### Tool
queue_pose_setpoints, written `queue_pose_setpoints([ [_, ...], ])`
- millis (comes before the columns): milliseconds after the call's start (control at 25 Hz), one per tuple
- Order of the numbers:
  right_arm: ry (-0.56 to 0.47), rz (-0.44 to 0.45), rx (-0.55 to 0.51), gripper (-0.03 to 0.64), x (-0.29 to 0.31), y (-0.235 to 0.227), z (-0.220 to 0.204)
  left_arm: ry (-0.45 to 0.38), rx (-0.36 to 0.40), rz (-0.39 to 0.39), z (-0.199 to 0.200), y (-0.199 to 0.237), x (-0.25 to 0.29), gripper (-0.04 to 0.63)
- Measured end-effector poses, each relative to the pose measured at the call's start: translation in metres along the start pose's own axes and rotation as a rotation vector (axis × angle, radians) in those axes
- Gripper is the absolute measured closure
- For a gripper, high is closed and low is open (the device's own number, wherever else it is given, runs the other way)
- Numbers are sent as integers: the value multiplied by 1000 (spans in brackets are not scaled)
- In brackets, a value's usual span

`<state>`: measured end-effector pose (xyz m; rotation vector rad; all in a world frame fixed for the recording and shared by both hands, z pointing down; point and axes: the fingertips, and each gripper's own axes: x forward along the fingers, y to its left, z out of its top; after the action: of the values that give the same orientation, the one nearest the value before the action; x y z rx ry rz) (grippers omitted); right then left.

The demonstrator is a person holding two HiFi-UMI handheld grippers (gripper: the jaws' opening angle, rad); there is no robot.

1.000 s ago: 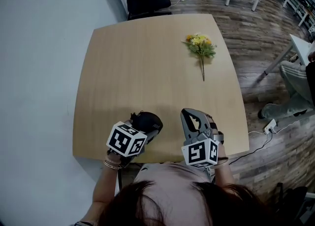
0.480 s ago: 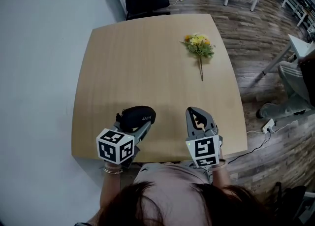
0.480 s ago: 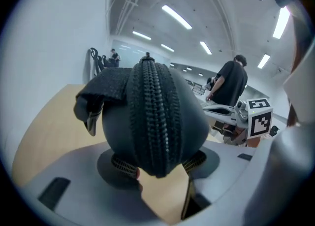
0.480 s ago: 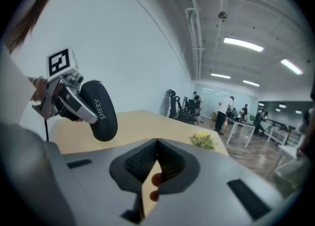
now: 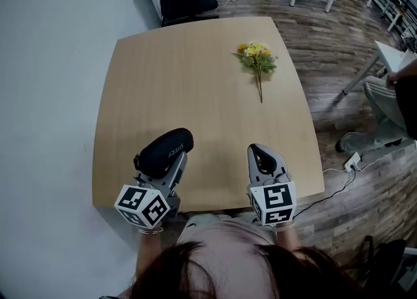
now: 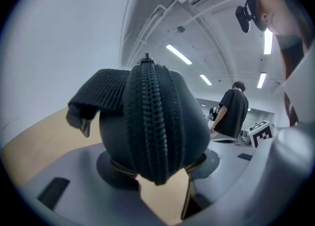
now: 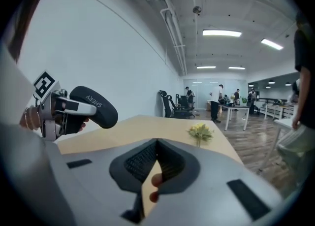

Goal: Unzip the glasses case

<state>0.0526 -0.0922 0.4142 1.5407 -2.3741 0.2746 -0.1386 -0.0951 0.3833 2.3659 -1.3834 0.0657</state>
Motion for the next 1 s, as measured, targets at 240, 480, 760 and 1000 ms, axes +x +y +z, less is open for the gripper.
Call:
queue_pose_setpoints([
  [240, 24, -18, 11, 601, -15, 9, -8, -88, -24, -23, 10, -15, -22, 373],
  [480, 23, -19, 24, 601, -30, 13, -13, -113, -15, -20, 8, -28, -37, 373],
  [760, 7, 16, 30, 601, -40, 29, -13, -109, -3, -18, 1, -44, -60, 373],
  [1000, -16, 51, 57, 601, -45, 41, -8, -99, -5, -2, 0, -51, -78, 374],
])
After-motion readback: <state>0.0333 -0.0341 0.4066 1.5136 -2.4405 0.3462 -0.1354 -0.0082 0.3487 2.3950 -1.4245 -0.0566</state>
